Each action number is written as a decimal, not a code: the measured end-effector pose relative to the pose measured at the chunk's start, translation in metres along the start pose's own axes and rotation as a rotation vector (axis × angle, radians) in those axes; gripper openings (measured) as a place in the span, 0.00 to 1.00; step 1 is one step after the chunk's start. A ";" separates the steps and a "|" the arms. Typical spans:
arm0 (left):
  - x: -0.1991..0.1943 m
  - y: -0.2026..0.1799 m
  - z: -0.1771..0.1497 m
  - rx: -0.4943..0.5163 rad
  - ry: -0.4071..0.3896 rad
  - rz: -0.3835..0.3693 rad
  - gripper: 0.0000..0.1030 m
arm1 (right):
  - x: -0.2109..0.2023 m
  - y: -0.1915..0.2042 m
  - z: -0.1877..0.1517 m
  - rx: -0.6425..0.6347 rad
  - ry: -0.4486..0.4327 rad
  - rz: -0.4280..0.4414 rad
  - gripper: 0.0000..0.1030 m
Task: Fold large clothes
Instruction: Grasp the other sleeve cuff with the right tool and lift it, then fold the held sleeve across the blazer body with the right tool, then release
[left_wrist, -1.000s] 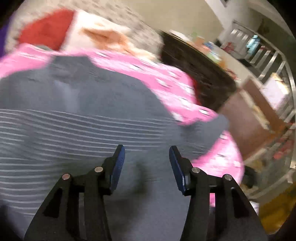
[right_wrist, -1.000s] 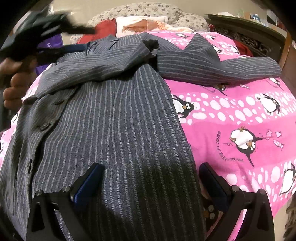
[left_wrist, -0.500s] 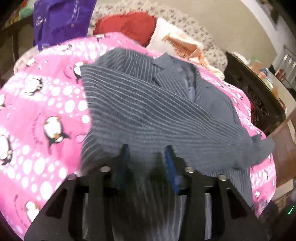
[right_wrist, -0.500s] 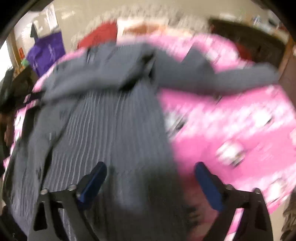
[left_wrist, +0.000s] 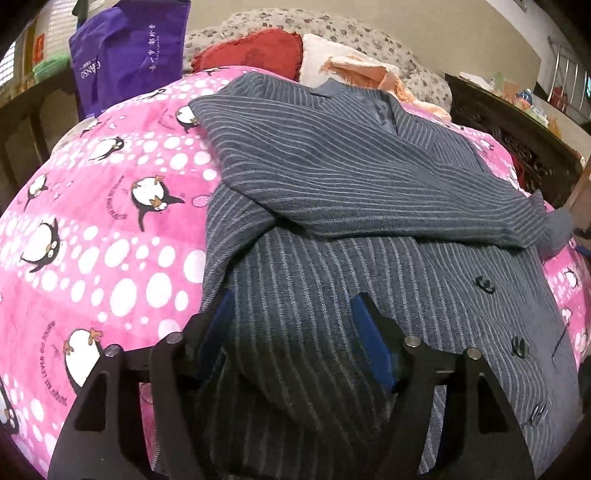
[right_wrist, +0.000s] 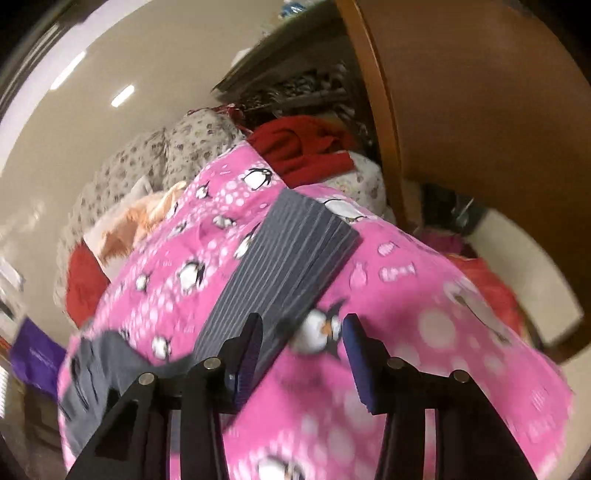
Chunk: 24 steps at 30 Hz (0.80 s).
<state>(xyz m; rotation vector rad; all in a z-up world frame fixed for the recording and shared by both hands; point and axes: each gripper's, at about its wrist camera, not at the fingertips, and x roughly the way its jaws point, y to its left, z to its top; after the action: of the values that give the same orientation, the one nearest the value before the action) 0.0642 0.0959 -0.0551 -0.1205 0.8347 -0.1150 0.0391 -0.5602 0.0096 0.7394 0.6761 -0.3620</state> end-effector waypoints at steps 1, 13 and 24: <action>0.001 0.000 0.001 -0.002 0.001 -0.002 0.66 | 0.004 -0.003 0.000 0.022 -0.001 0.018 0.44; 0.002 0.001 0.000 0.001 0.003 0.001 0.67 | -0.027 0.018 0.025 -0.086 -0.105 0.100 0.05; -0.003 0.004 0.003 -0.025 -0.002 -0.014 0.67 | -0.153 0.097 -0.040 -0.221 -0.158 0.205 0.05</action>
<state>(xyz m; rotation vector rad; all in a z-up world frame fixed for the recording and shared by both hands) 0.0651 0.1002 -0.0515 -0.1498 0.8333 -0.1177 -0.0398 -0.4530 0.1397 0.5569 0.4763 -0.1523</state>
